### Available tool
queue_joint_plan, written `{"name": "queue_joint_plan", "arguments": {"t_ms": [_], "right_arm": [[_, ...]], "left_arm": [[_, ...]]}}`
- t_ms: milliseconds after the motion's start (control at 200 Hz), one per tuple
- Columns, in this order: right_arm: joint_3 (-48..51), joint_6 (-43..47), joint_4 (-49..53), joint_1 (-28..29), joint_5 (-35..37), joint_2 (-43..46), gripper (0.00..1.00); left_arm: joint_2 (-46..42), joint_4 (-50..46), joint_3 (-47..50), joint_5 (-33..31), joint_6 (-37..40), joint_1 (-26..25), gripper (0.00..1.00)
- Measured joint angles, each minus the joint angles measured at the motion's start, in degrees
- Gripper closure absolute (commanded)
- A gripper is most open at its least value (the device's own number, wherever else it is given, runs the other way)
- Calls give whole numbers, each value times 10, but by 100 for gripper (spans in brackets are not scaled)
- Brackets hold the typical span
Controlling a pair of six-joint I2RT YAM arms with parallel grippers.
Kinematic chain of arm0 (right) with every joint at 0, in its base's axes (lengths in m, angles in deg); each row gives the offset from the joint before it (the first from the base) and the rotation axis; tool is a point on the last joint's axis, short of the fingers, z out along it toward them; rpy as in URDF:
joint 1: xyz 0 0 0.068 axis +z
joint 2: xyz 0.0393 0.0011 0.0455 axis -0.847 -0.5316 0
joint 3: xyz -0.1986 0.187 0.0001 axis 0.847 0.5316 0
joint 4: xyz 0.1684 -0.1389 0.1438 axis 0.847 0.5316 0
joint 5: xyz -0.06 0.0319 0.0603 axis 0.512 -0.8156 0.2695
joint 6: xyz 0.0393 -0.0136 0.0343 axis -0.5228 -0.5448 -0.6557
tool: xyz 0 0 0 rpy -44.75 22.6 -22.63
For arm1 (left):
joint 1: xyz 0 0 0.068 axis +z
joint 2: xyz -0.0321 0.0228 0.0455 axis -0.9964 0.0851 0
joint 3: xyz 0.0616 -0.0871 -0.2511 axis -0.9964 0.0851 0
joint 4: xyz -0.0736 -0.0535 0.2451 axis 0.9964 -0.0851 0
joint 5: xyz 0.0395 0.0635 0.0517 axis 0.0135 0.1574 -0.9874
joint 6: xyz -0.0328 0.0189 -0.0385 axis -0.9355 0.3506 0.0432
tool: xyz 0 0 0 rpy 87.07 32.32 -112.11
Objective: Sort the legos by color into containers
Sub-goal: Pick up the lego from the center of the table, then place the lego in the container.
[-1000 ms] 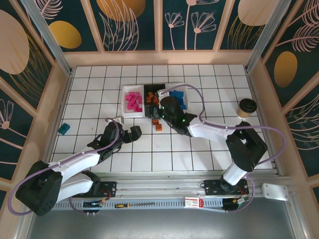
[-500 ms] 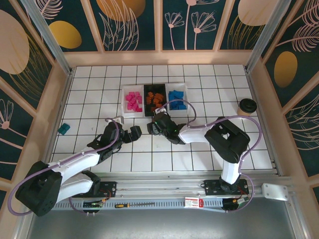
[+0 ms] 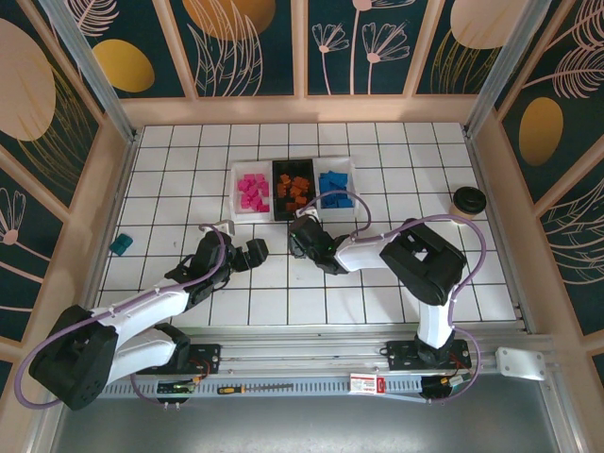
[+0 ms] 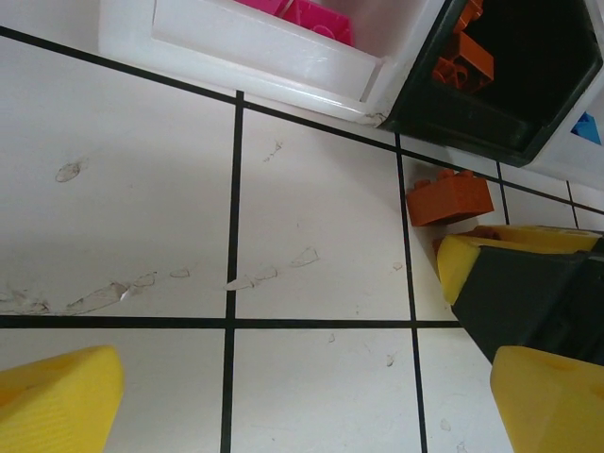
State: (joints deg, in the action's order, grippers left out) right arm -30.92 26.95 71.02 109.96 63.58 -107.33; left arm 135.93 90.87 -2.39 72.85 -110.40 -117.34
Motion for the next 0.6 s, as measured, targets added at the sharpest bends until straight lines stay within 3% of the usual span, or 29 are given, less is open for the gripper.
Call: {"name": "queue_joint_plan", "arguments": {"t_ms": [175, 345, 465, 601], "right_arm": [[53, 2, -7, 0, -27, 61, 76], [65, 7, -11, -1, -50, 156, 77], [16, 25, -11, -9, -64, 171, 77], [-76, 48, -9, -30, -65, 120, 77]], "left_arm": [[1, 0, 0, 0, 0, 0, 1], [7, 1, 0, 0, 0, 0, 1], [14, 2, 0, 5, 1, 0, 1], [21, 2, -1, 11, 3, 0, 1]]}}
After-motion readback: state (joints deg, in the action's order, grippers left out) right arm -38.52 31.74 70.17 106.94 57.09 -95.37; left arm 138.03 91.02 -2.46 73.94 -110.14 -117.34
